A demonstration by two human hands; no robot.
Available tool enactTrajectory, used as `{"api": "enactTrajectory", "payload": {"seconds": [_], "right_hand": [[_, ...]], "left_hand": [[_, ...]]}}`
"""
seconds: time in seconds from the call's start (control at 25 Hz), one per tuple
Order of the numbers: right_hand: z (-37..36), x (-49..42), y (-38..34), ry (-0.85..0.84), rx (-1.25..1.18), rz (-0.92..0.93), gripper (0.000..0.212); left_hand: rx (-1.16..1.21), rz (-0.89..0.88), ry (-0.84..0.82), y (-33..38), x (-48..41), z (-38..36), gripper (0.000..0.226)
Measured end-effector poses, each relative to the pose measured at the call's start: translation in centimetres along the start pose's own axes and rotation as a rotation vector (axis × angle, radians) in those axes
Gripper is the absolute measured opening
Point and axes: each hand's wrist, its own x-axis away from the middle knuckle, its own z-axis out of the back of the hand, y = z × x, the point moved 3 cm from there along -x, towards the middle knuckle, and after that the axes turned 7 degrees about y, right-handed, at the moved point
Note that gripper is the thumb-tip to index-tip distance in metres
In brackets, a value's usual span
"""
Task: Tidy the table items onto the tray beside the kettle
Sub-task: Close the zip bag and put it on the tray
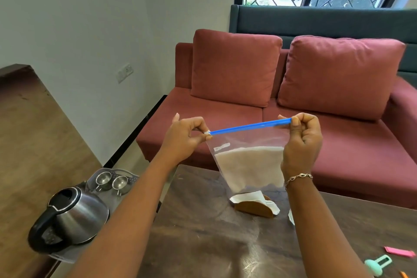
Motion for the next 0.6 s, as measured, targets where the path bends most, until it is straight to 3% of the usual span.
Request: {"api": "enactTrajectory", "payload": {"seconds": [0.08,0.24,0.48,0.6], "right_hand": [[-0.3,0.4,0.0,0.020,-0.028,-0.035,0.028],[-0.7,0.6,-0.3,0.049,-0.116,-0.175,0.025],[-0.7,0.1,-0.8,-0.050,-0.208,-0.257,0.012],[0.0,1.3,0.6,-0.171,-0.210,-0.340,0.026]], "left_hand": [[0.079,0.039,0.041,-0.1,-0.1,-0.2,0.018],[0.594,0.236,0.048,-0.4,1.0,-1.1,0.012],[0.711,0.324,0.213,-0.5,1.4,-1.8,0.015],[0.781,0.315,0.279,-0.1,1.0,-1.6,0.018]]}}
